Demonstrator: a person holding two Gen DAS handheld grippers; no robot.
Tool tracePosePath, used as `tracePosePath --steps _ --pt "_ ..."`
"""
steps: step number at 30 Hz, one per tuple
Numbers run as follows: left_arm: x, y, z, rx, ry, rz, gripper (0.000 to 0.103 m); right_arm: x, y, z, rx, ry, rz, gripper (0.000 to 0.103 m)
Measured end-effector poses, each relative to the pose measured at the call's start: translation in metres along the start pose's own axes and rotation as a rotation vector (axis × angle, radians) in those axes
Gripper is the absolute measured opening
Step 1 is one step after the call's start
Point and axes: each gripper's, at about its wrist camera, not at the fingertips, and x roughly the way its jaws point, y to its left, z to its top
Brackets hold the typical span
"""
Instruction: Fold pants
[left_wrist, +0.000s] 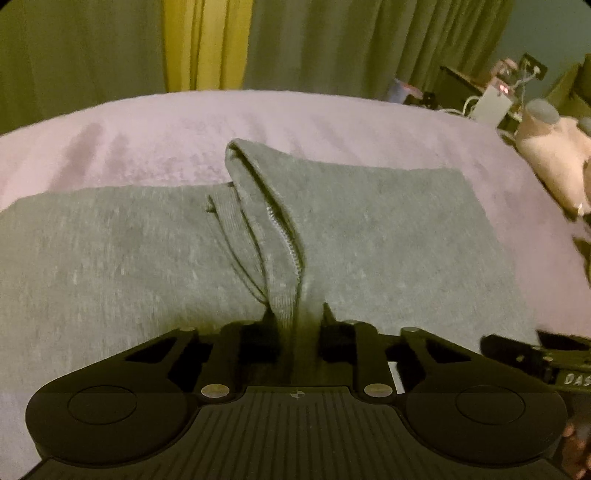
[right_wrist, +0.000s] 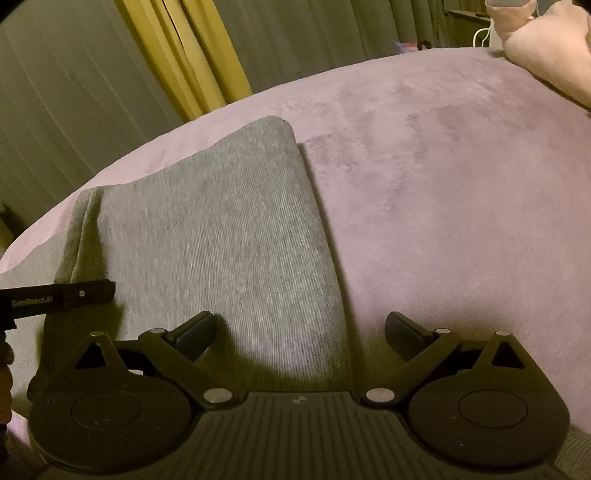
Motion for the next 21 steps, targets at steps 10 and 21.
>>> tracePosePath --steps 10,21 --pt "-0.038 0.004 -0.001 -0.035 -0.074 0.025 0.019 -0.034 0.016 -0.010 -0.128 -0.201 0.047 0.098" --pt "-0.046 0.065 -0.003 -0.209 -0.063 0.106 0.032 -0.021 0.039 -0.018 -0.270 -0.096 0.132 0.060"
